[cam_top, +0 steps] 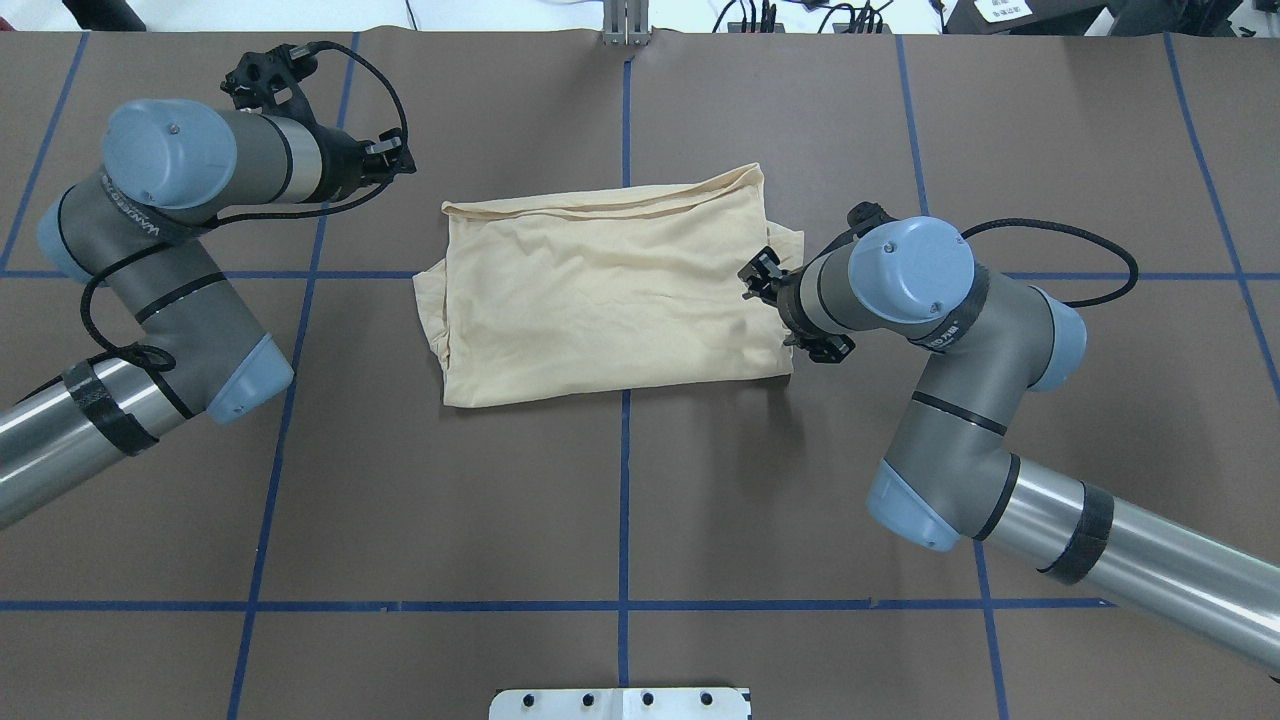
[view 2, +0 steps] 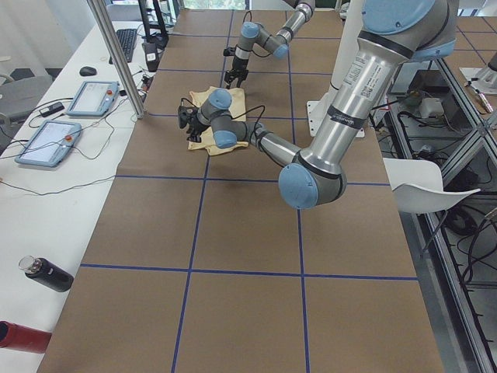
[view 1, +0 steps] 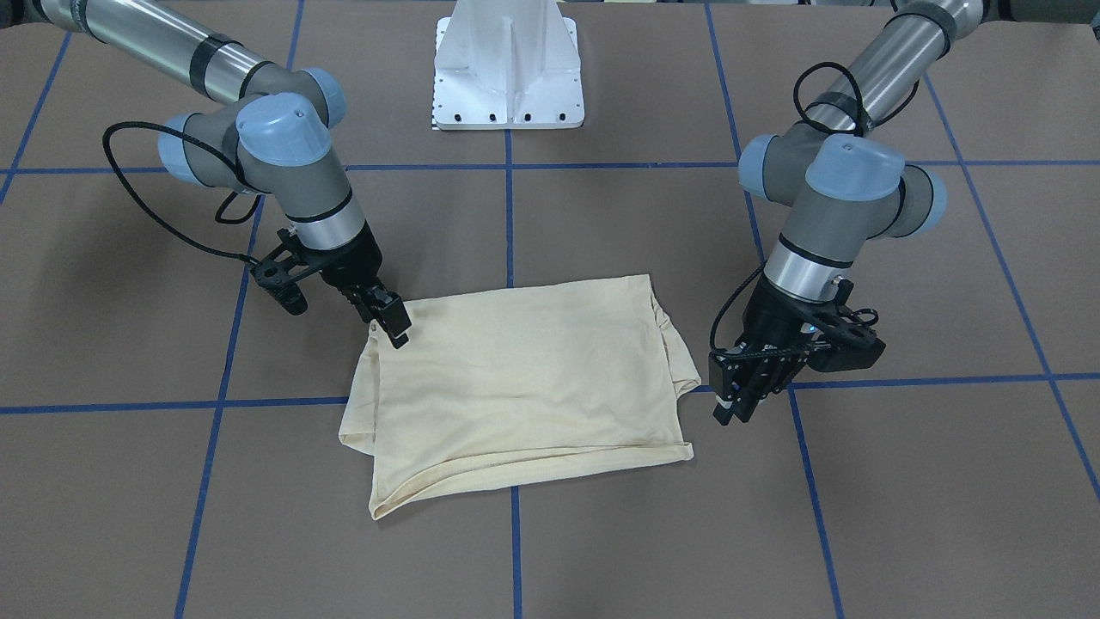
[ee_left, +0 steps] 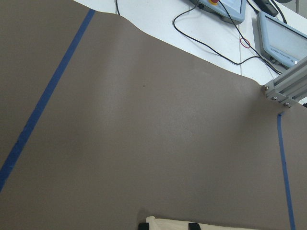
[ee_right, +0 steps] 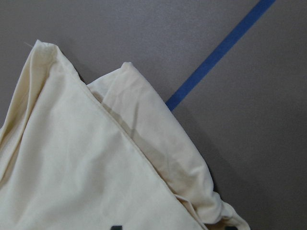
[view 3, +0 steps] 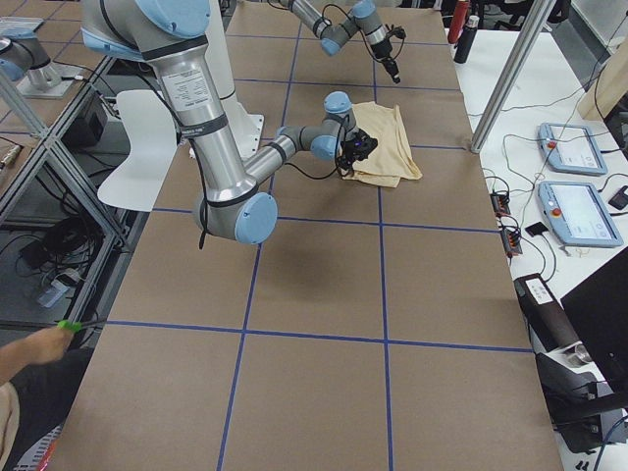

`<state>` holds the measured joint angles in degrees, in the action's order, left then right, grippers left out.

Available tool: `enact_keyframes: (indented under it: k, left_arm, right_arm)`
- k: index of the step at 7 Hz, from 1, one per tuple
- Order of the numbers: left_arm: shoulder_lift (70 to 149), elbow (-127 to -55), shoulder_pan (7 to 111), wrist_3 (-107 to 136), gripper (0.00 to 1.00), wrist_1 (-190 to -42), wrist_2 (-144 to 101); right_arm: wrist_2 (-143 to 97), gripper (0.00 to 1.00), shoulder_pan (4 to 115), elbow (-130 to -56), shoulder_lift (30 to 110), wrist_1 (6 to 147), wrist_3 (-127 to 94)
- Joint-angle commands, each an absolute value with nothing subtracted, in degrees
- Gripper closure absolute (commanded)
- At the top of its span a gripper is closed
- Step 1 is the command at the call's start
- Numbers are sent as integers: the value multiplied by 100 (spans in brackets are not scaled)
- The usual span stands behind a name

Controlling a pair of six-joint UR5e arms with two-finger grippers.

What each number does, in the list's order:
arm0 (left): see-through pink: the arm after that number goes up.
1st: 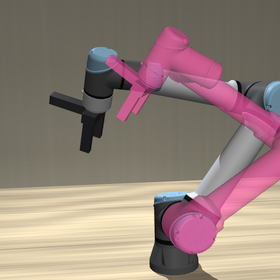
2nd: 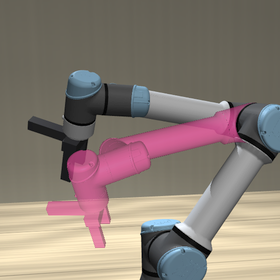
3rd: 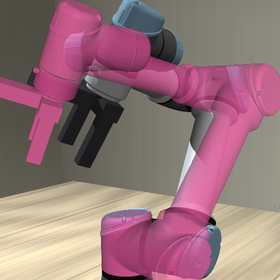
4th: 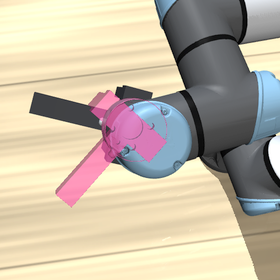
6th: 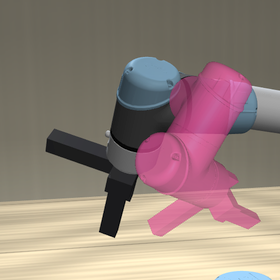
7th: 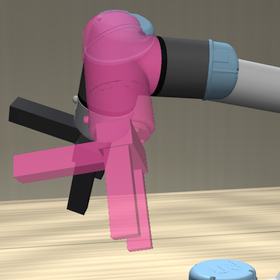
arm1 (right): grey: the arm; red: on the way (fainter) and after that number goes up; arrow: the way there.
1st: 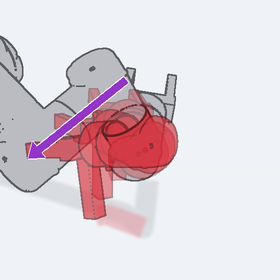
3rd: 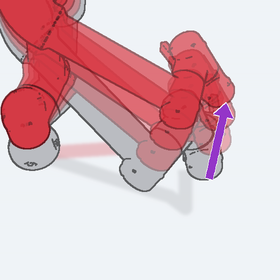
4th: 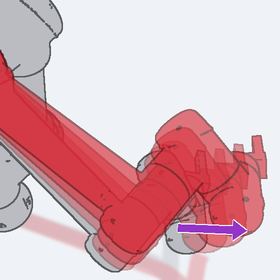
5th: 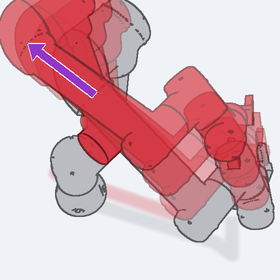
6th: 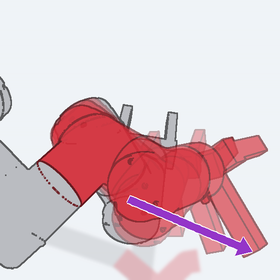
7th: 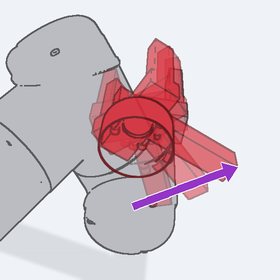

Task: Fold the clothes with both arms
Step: 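Move the right gripper to the folded shirt's side edge and grasp it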

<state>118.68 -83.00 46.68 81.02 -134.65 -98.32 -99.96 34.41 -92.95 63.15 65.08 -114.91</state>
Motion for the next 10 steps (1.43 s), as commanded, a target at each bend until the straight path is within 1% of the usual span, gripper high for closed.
enact_keyframes:
  k: [1,3,4,5,6,7,8,9,10]
  left_arm:
    - [11865,-8297,4667,8104,61,-13465,-9826]
    - [11865,-8288,4658,8112,61,-13465,-9826]
    - [11865,-8297,4658,8112,61,-13465,-9826]
    - [11857,-8306,4658,8112,61,-13465,-9817]
    - [11856,-8306,4667,8112,61,-13465,-9817]
    - [11856,-8306,4667,8112,61,-13465,-9817]
    - [11848,-8306,4667,8112,61,-13465,-9652]
    - [11848,-8297,4667,8112,61,-13465,-9650]
    - [11848,-8297,4667,8112,61,-13465,-9642]
  right_arm:
    - [-9993,26,3445,-9299,6354,6530,-11461]
    - [-9993,26,3454,-9378,6573,6539,-11452]
    - [-9976,34,3402,-9343,6557,6539,-11461]
    - [-9932,63,3401,-9369,6548,6539,-11487]
    - [-9932,66,3393,-9369,6539,6539,-11505]
    - [-9932,65,3393,-9369,6487,6539,-11514]
    - [-9923,60,3366,-9378,6486,6539,-11522]
    - [-9827,51,3358,-9395,6478,6530,-11522]
    - [-9774,47,3288,-9422,6495,6539,-11522]
